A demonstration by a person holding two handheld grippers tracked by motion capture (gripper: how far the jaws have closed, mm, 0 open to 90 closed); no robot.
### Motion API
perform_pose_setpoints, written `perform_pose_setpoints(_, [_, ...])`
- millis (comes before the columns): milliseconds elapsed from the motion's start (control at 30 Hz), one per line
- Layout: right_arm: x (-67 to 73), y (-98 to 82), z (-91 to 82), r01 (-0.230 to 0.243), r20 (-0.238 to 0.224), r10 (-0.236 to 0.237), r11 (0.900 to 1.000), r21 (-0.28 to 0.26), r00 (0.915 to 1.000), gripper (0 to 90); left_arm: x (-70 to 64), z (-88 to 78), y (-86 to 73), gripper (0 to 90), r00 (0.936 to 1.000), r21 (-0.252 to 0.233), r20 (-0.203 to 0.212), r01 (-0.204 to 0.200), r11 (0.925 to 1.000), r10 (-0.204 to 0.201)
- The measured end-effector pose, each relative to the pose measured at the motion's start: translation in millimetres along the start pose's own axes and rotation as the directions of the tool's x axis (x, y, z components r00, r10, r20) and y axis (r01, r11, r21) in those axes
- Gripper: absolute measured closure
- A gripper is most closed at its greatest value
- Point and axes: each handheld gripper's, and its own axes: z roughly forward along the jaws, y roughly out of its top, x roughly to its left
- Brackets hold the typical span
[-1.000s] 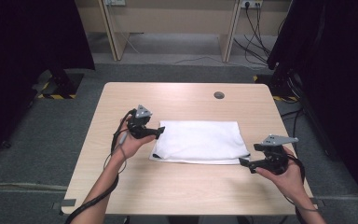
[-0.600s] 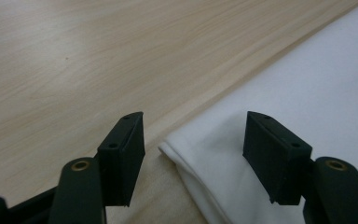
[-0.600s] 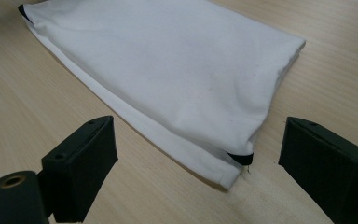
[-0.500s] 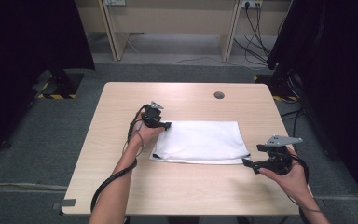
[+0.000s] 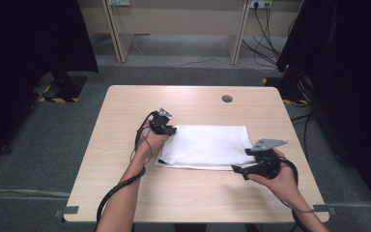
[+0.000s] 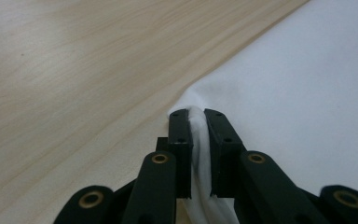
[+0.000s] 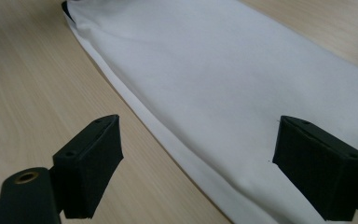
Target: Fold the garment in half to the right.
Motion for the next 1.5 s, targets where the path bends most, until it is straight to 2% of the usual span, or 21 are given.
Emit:
perform_pose_setpoints(100, [15.5, 20.4, 20.8, 0.051, -0.034, -0.051, 0.999, 0.001, 0.9981, 21.0, -1.0, -9.1, 4.1, 81.6, 0.9999, -0.022, 0.014, 0.002, 0.9998, -0.002])
perform_pose_setpoints(167, [23.9, 30.3, 32.8, 0.077, -0.051, -0.076, 0.997, 0.001, 0.9958, 22.9, -1.7, -14.3, 5.4, 81.7, 0.9998, -0.018, 0.013, -0.011, 0.9998, 0.012])
perform_pose_setpoints(300, [46.3, 48.8, 63.1, 0.128, -0.100, -0.126, 0.992, 0.012, 0.9869, 27.8, -0.1, -26.4, 4.4, 81.5, 0.9995, -0.018, 0.019, -0.023, 0.9996, 0.024])
perform_pose_setpoints(500, [81.2, 68.6, 101.5, 0.206, -0.170, -0.200, 0.979, 0.013, 0.9648, 35.7, 0.7, -36.5, 2.7, 81.7, 0.9991, -0.021, 0.022, -0.037, 0.9991, 0.037])
perform_pose_setpoints(633, [104.1, 81.1, 124.7, 0.267, -0.198, -0.258, 0.963, 0.020, 0.9455, 40.4, 1.3, -37.0, 2.1, 82.0, 0.9988, -0.008, 0.018, -0.045, 0.9989, 0.045])
perform_pose_setpoints(733, [114.3, 87.8, 141.9, 0.292, -0.208, -0.279, 0.956, 0.036, 0.9376, 42.4, 0.3, -36.4, 3.2, 82.1, 0.9987, -0.012, 0.017, -0.048, 0.9988, 0.048])
perform_pose_setpoints(800, [118.4, 90.2, 150.7, 0.304, -0.205, -0.288, 0.952, 0.047, 0.9354, 43.0, -1.3, -37.4, 4.8, 82.1, 0.9986, -0.017, 0.021, -0.047, 0.9987, 0.048])
perform_pose_setpoints(867, [120.6, 92.1, 157.8, 0.309, -0.204, -0.292, 0.949, 0.057, 0.9344, 43.2, -2.0, -38.4, 5.9, 82.0, 0.9983, -0.016, 0.014, -0.057, 0.9982, 0.057])
perform_pose_setpoints(1000, [121.9, 93.9, 169.3, 0.300, -0.199, -0.282, 0.952, 0.064, 0.9385, 44.6, -1.4, -37.9, 5.0, 81.9, 0.9984, -0.009, 0.014, -0.054, 0.9985, 0.054])
perform_pose_setpoints(1067, [122.6, 93.6, 174.5, 0.307, -0.191, -0.288, 0.948, 0.079, 0.9385, 45.8, -1.3, -37.5, 4.5, 81.9, 0.9985, -0.008, 0.014, -0.053, 0.9986, 0.053])
perform_pose_setpoints(1167, [123.2, 92.7, 178.2, 0.303, -0.184, -0.285, 0.950, 0.080, 0.9407, 48.8, -1.2, -37.4, 4.3, 81.9, 0.9984, -0.006, 0.018, -0.053, 0.9986, 0.053])
perform_pose_setpoints(1233, [123.2, 91.3, 179.9, 0.312, -0.167, -0.297, 0.948, 0.066, 0.9400, 53.8, -0.8, -36.9, 4.4, 81.9, 0.9985, -0.003, 0.017, -0.053, 0.9986, 0.053])
perform_pose_setpoints(1367, [121.5, 86.0, 181.1, 0.271, -0.167, -0.263, 0.962, 0.023, 0.9502, 65.6, -1.2, -35.8, 3.3, 81.8, 0.9982, 0.006, 0.018, -0.057, 0.9984, 0.057])
perform_pose_setpoints(1467, [124.2, 84.0, 180.2, 0.254, -0.147, -0.249, 0.967, 0.016, 0.9573, 76.8, -2.2, -34.2, 2.4, 81.9, 0.9981, 0.013, 0.021, -0.057, 0.9983, 0.057])
perform_pose_setpoints(1500, [126.8, 83.6, 180.0, 0.255, -0.124, -0.251, 0.967, 0.018, 0.9602, 78.7, -3.0, -33.7, 2.4, 81.9, 0.9980, 0.016, 0.022, -0.059, 0.9981, 0.059])
